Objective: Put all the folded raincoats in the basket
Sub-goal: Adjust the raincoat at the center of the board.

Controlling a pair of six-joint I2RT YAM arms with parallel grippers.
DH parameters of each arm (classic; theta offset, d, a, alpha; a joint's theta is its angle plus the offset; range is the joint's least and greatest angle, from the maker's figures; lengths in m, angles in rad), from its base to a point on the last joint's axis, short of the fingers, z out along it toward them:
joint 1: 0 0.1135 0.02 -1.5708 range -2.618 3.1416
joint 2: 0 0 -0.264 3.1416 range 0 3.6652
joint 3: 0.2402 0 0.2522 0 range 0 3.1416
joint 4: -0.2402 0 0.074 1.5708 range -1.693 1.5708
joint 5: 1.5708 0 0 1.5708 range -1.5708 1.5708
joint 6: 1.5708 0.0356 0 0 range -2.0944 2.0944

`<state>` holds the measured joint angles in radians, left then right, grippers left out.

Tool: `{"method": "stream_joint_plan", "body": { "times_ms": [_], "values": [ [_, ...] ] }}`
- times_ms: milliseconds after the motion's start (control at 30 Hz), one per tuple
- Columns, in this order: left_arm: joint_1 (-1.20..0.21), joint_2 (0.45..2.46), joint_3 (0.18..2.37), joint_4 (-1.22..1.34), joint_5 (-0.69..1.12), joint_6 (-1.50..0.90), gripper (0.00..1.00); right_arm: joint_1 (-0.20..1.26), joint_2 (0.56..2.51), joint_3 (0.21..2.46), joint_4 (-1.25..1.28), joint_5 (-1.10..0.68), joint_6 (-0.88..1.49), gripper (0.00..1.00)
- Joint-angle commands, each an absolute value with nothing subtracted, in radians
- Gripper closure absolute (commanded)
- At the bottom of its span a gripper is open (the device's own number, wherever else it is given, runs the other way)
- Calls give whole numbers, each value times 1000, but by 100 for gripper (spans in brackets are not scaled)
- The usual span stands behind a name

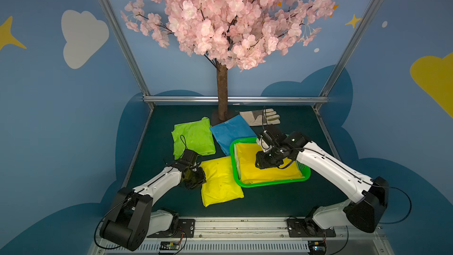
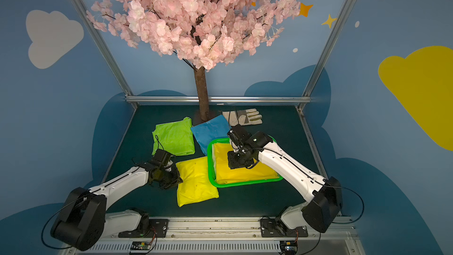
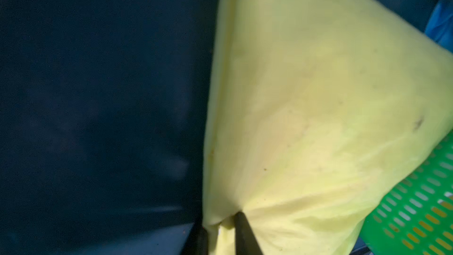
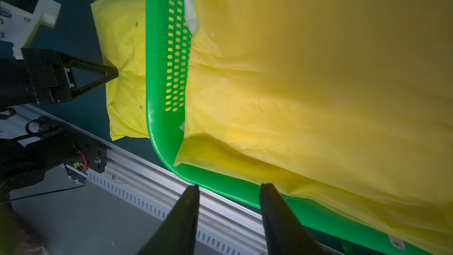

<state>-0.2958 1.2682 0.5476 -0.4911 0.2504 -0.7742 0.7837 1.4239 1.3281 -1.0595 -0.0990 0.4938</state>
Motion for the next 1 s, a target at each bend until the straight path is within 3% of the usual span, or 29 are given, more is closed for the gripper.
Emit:
{"method": "stream_joint_plan", "body": {
  "times_ms": [0,300,467,600,667,833,967],
  "values": [
    [-246,1250,543,-565,183,-799,96,797,1406,1345,-1082,-86,513,54],
    [-28,927,411,-602,219,-945,96,933,1437,1355,-1050,-91,656,54],
    [3,743,348,-589,298,-1027,76,1112,1500,1336,-915,-112,833,54],
    [3,707,346,-583,413,-1035,48,1234,1598,1379,-859,-94,933,53],
    [3,714,397,-627,407,-994,39,1271,1654,1420,-861,-70,957,53],
    [3,772,593,-772,290,-876,37,1319,1804,1568,-937,-39,955,52],
    [3,904,705,-738,246,-778,31,1337,1843,1586,-935,-14,969,52]
  ]
}}
